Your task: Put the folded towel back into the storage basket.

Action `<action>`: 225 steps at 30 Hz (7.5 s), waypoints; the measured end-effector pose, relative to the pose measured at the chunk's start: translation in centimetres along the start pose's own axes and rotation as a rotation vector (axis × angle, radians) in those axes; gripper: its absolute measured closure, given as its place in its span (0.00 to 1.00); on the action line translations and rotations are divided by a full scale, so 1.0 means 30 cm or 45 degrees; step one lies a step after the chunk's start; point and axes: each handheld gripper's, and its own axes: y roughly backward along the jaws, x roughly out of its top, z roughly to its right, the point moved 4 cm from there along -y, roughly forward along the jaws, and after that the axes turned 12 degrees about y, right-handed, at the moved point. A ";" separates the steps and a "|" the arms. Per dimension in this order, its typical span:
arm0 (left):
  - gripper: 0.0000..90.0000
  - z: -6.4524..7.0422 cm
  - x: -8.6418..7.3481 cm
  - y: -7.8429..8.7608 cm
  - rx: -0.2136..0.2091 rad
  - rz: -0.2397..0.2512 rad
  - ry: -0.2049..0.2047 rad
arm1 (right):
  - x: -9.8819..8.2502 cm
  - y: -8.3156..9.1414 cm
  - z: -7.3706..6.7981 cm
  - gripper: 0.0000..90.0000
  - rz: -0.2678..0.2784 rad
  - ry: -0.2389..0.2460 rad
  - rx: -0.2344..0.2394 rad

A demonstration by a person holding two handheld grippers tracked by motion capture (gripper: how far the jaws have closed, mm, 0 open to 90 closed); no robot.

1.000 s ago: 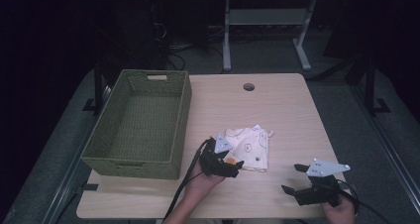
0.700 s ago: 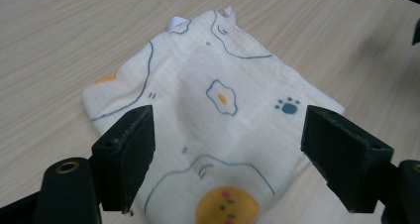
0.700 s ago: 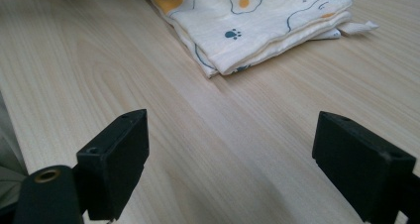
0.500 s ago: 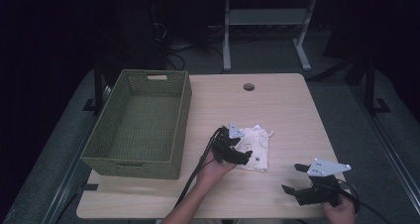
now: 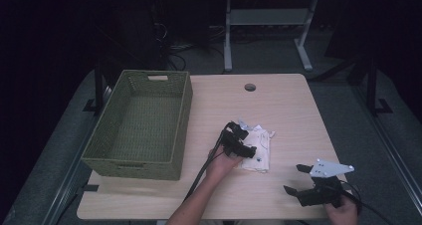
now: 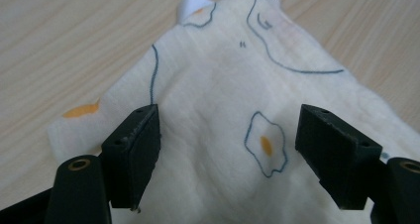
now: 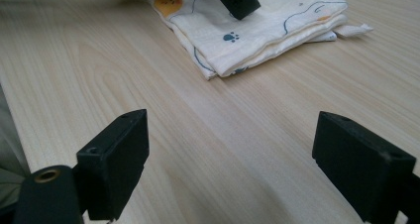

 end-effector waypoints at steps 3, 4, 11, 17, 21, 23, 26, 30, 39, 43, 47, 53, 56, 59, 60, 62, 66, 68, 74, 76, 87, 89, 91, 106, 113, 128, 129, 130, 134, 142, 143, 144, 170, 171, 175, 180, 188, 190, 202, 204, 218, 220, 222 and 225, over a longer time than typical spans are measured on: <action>0.32 0.003 0.000 -0.002 0.026 -0.002 -0.021 | 0.000 0.001 0.000 0.16 -0.001 -0.003 0.000; 0.32 0.004 0.000 -0.003 0.041 -0.006 -0.037 | 0.000 0.001 0.000 0.16 0.000 -0.003 -0.001; 0.43 0.006 -0.006 0.003 0.058 0.006 -0.042 | 0.003 0.003 -0.003 0.16 0.002 0.000 0.000; 0.55 -0.003 -0.014 0.014 0.061 0.028 -0.037 | -0.001 0.014 0.004 0.16 0.014 -0.016 -0.011; 0.64 -0.004 -0.016 0.020 0.067 0.020 -0.050 | 0.001 0.012 0.003 0.16 0.015 -0.016 -0.010; 0.67 -0.004 -0.016 0.021 0.065 0.016 -0.054 | 0.002 0.010 0.000 0.16 0.011 -0.013 -0.006; 0.72 -0.003 -0.017 0.023 0.068 0.012 -0.059 | 0.003 0.007 -0.001 0.16 0.009 0.000 -0.004; 0.79 0.000 -0.018 0.027 0.072 0.004 -0.072 | 0.002 0.011 -0.001 0.16 0.012 -0.013 -0.004; 0.90 -0.007 -0.021 0.037 0.074 -0.017 -0.065 | 0.001 0.013 0.000 0.16 0.009 -0.014 -0.007; 0.91 -0.022 -0.025 0.049 0.044 -0.034 -0.022 | -0.001 0.014 0.003 0.16 0.014 -0.010 -0.010; 0.92 -0.035 -0.035 0.071 -0.010 -0.052 0.034 | -0.001 0.013 0.003 0.16 0.017 -0.007 -0.007; 0.92 -0.050 -0.025 0.128 -0.109 -0.004 0.120 | 0.003 0.012 -0.002 0.16 0.014 -0.007 -0.008; 0.92 -0.060 -0.011 0.183 -0.181 0.026 0.169 | 0.002 0.016 0.002 0.16 0.024 -0.012 -0.013; 0.92 -0.062 -0.005 0.208 -0.206 0.038 0.179 | 0.003 0.017 0.003 0.16 0.028 -0.011 -0.016; 0.92 -0.061 0.003 0.239 -0.243 0.044 0.192 | 0.003 0.016 0.004 0.16 0.033 -0.015 -0.016; 0.92 -0.059 0.007 0.252 -0.261 0.047 0.200 | 0.003 0.015 0.005 0.16 0.032 -0.017 -0.015; 0.92 -0.055 0.021 0.300 -0.326 0.063 0.231 | 0.004 0.015 0.005 0.16 0.036 -0.022 -0.021; 0.92 -0.057 0.031 0.338 -0.387 0.069 0.264 | 0.004 0.017 0.006 0.16 0.044 -0.033 -0.024; 0.92 -0.072 0.048 0.390 -0.456 0.088 0.312 | 0.002 0.016 0.010 0.16 0.038 -0.036 -0.033; 0.92 -0.086 0.056 0.413 -0.487 0.086 0.341 | 0.001 0.017 0.011 0.16 0.037 -0.035 -0.033; 0.92 -0.145 0.064 0.497 -0.602 0.099 0.428 | -0.003 0.008 0.013 0.16 0.020 -0.033 -0.032; 0.92 -0.165 0.063 0.519 -0.639 0.104 0.456 | -0.005 0.005 0.016 0.16 0.018 -0.037 -0.036; 0.92 -0.172 0.065 0.530 -0.654 0.108 0.464 | -0.005 0.004 0.017 0.16 0.016 -0.037 -0.034; 0.92 -0.283 0.080 0.652 -0.749 0.160 0.530 | -0.020 -0.009 0.037 0.16 -0.007 -0.070 -0.048; 0.92 -0.333 0.086 0.701 -0.766 0.181 0.548 | -0.028 -0.011 0.043 0.16 -0.014 -0.099 -0.062; 0.92 -0.464 0.083 0.810 -0.744 0.224 0.592 | -0.032 -0.013 0.050 0.16 -0.013 -0.138 -0.104; 0.92 -0.474 0.081 0.816 -0.742 0.231 0.595 | -0.032 -0.014 0.051 0.16 -0.013 -0.140 -0.105; 0.92 -0.488 0.077 0.826 -0.741 0.240 0.603 | -0.032 -0.016 0.051 0.16 -0.016 -0.142 -0.104; 0.92 -0.522 0.063 0.854 -0.733 0.262 0.622 | -0.036 -0.027 0.054 0.16 -0.031 -0.150 -0.101; 0.92 -0.562 0.053 0.888 -0.722 0.273 0.631 | -0.038 -0.022 0.063 0.16 -0.022 -0.170 -0.115; 0.92 -0.568 0.053 0.894 -0.716 0.274 0.633 | -0.038 -0.021 0.063 0.16 -0.019 -0.178 -0.121; 0.91 -0.578 0.052 0.905 -0.715 0.281 0.638 | -0.041 -0.021 0.068 0.16 -0.016 -0.179 -0.125; 0.91 -0.763 -0.014 0.976 -0.628 0.282 0.700 | -0.050 -0.018 0.088 0.16 -0.015 -0.231 -0.142; 0.91 -0.763 -0.014 0.976 -0.628 0.282 0.700 | -0.050 -0.018 0.088 0.16 -0.015 -0.231 -0.142; 0.91 -0.802 -0.035 0.975 -0.613 0.280 0.719 | -0.052 -0.020 0.091 0.16 -0.018 -0.235 -0.145; 0.91 -0.841 -0.054 0.960 -0.584 0.268 0.737 | -0.054 -0.026 0.089 0.16 -0.031 -0.232 -0.126; 0.91 -0.869 -0.065 0.919 -0.558 0.221 0.729 | -0.052 -0.027 0.086 0.16 -0.027 -0.223 -0.119; 0.91 -0.871 -0.065 0.912 -0.552 0.210 0.724 | -0.052 -0.026 0.086 0.16 -0.027 -0.223 -0.119; 0.91 -0.906 -0.098 0.876 -0.522 0.164 0.737 | -0.053 -0.026 0.085 0.16 -0.032 -0.223 -0.112; 0.91 -0.912 -0.106 0.873 -0.520 0.158 0.738 | -0.053 -0.025 0.087 0.16 -0.031 -0.225 -0.113; 0.90 -0.927 -0.121 0.847 -0.485 0.103 0.725 | -0.057 -0.023 0.091 0.16 -0.027 -0.226 -0.118; 0.90 -0.929 -0.122 0.842 -0.481 0.094 0.724 | -0.058 -0.022 0.093 0.16 -0.025 -0.232 -0.120; 0.90 -0.930 -0.123 0.837 -0.469 0.087 0.720 | -0.059 -0.021 0.094 0.16 -0.023 -0.232 -0.121; 0.90 -0.931 -0.126 0.831 -0.461 0.063 0.714 | -0.060 -0.020 0.095 0.16 -0.025 -0.234 -0.122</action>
